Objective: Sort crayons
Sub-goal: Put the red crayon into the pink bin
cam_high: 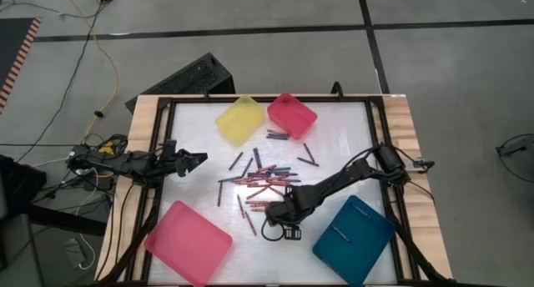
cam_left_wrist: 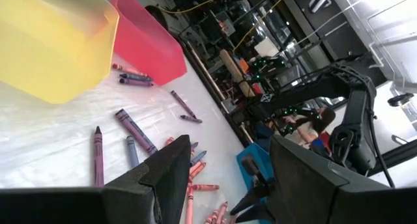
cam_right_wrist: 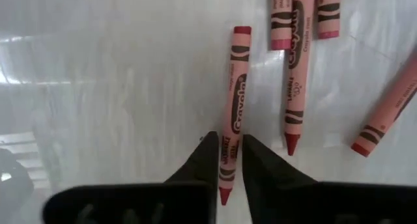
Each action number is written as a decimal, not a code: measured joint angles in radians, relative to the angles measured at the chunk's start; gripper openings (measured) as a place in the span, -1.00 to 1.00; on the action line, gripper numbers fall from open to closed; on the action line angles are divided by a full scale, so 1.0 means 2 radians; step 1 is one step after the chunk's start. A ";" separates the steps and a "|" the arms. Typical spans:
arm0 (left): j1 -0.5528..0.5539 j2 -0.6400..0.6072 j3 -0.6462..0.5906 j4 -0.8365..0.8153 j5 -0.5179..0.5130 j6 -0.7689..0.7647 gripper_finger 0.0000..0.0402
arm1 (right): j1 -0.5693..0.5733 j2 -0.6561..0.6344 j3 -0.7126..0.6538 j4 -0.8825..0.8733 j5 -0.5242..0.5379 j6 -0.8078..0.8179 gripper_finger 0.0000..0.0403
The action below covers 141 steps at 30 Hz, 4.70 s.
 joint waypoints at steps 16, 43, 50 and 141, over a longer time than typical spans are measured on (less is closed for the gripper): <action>0.000 0.000 0.000 0.000 0.009 -0.001 -0.01 | 0.000 0.004 0.030 -0.006 -0.004 0.025 -0.97; 0.000 0.000 0.000 -0.004 0.080 0.024 -0.01 | -0.052 0.002 0.128 0.337 0.034 0.025 -0.97; 0.000 0.000 0.000 -0.004 0.087 0.012 -0.01 | -0.042 0.002 0.128 0.394 0.034 0.025 -0.97; 0.000 0.007 0.000 -0.011 0.168 -0.046 -0.01 | 0.018 0.091 0.296 -0.029 0.033 0.215 -0.72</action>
